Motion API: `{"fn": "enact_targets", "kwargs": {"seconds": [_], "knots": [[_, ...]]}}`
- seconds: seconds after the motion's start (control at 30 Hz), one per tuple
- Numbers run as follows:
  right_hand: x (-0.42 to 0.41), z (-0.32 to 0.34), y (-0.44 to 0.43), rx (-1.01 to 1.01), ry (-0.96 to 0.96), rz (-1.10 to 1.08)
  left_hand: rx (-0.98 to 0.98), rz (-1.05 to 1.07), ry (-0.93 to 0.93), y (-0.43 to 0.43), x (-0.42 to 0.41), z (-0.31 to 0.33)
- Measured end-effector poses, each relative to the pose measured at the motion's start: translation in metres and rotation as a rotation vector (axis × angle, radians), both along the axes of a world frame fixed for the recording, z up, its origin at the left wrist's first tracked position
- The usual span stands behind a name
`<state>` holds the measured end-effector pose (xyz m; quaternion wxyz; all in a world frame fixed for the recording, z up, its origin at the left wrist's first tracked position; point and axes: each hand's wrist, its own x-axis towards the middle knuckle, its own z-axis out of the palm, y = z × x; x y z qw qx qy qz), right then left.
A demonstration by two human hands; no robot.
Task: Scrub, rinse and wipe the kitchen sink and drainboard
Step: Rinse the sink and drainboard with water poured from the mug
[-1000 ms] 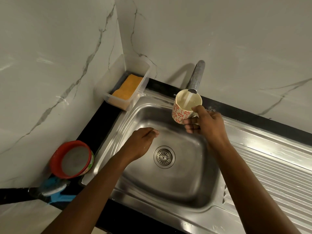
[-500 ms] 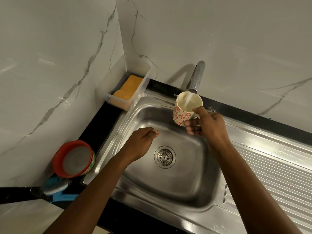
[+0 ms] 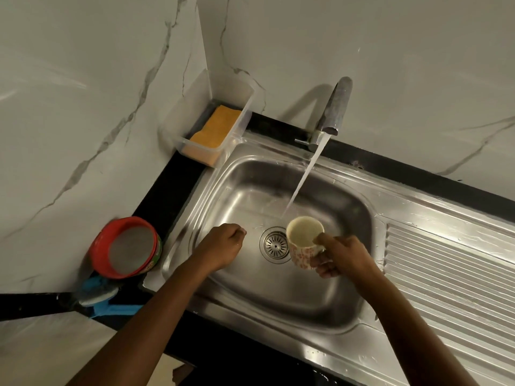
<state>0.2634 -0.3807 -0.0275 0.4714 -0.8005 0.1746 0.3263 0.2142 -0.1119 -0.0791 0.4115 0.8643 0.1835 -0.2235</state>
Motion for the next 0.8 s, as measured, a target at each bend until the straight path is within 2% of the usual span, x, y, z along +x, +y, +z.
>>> {"fn": "enact_targets", "kwargs": {"seconds": [0.13,0.37,0.5,0.6,0.7,0.8], "knots": [[-0.004,-0.025,0.000,-0.105,0.114,0.053,0.000,0.001,0.024,0.001,-0.004,-0.005],[0.015,-0.066,0.060,-0.228,-0.067,0.102,0.059,0.013,0.099,0.006,-0.005,-0.015],[0.018,-0.085,0.078,-0.422,-0.200,0.548,0.154,-0.057,0.164,0.008,-0.003,-0.018],[0.013,-0.088,0.066,-0.464,-0.227,0.829,0.193,-0.108,0.229,0.006,-0.004,-0.019],[0.019,-0.086,0.041,-0.563,-0.200,0.990,0.186,-0.142,0.256,0.004,-0.004,-0.021],[0.035,-0.079,0.018,-0.643,-0.197,0.990,0.158,-0.139,0.284,0.001,-0.003,-0.019]]}}
